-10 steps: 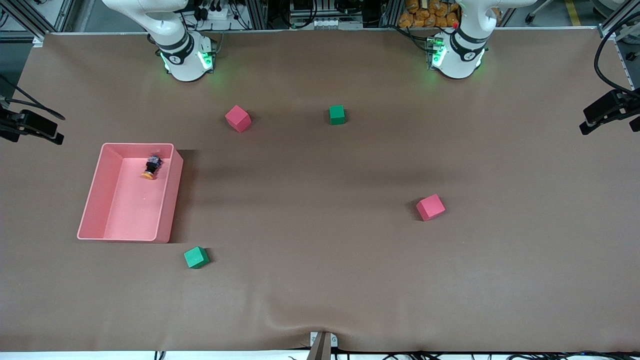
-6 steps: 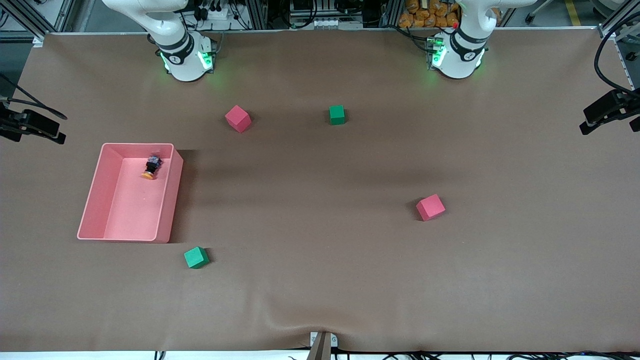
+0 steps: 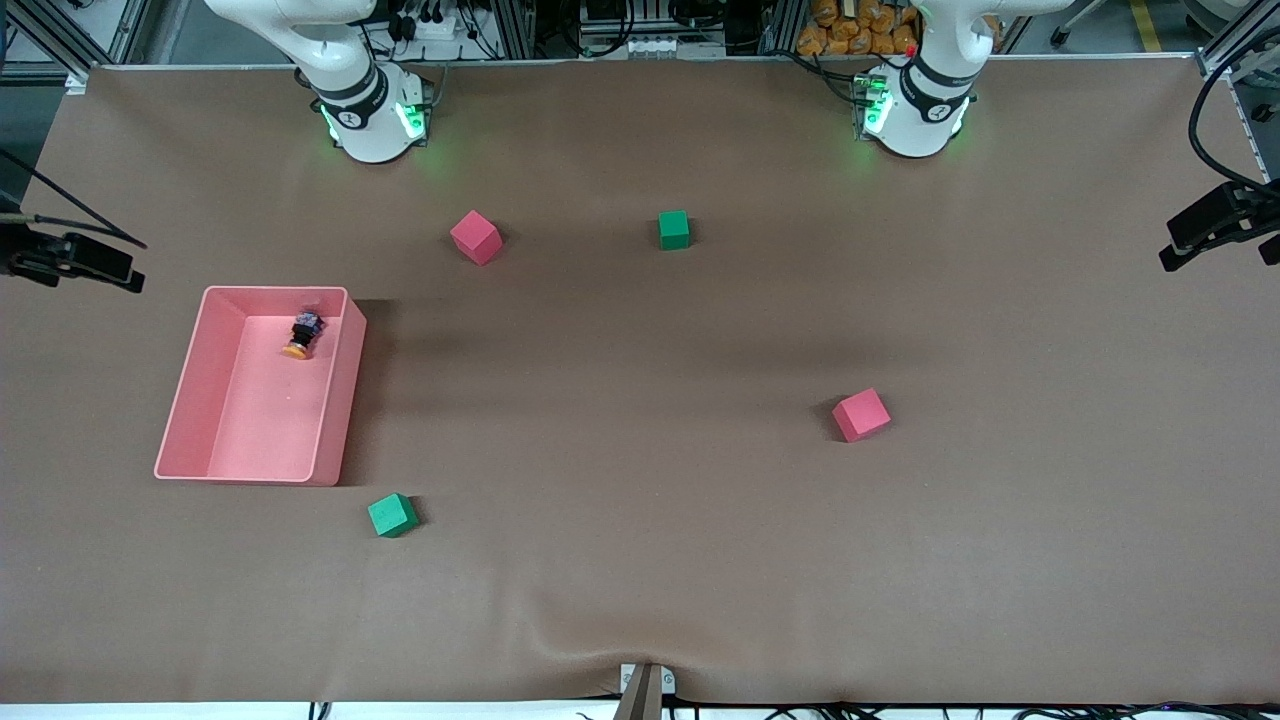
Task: Place and upright button with both arms
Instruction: 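Reach the right gripper toward the yellow button in the pink tray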
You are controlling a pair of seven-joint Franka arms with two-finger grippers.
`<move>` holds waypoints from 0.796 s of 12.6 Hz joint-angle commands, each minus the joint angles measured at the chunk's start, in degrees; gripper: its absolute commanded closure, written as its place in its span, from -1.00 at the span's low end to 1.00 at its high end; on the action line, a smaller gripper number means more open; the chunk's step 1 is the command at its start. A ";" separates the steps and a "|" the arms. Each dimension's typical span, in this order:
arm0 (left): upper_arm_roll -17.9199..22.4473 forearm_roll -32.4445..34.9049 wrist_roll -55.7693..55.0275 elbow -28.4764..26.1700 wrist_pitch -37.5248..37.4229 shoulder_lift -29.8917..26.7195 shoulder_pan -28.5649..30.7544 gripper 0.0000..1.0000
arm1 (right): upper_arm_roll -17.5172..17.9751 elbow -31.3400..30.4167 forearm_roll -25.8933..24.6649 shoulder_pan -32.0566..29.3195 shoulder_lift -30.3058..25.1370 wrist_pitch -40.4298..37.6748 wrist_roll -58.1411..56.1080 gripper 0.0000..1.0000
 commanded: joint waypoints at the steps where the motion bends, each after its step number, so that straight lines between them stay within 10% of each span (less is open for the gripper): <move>1: -0.04 -0.60 1.12 0.99 -1.15 0.15 0.30 -1.00 | 0.82 -7.07 -0.40 -2.02 -0.89 1.79 0.07 -1.00; 10: 0.04 -0.60 1.03 0.81 -1.15 0.59 0.83 -1.00 | 0.91 -36.51 -0.58 -1.58 -3.00 29.28 -0.54 -1.00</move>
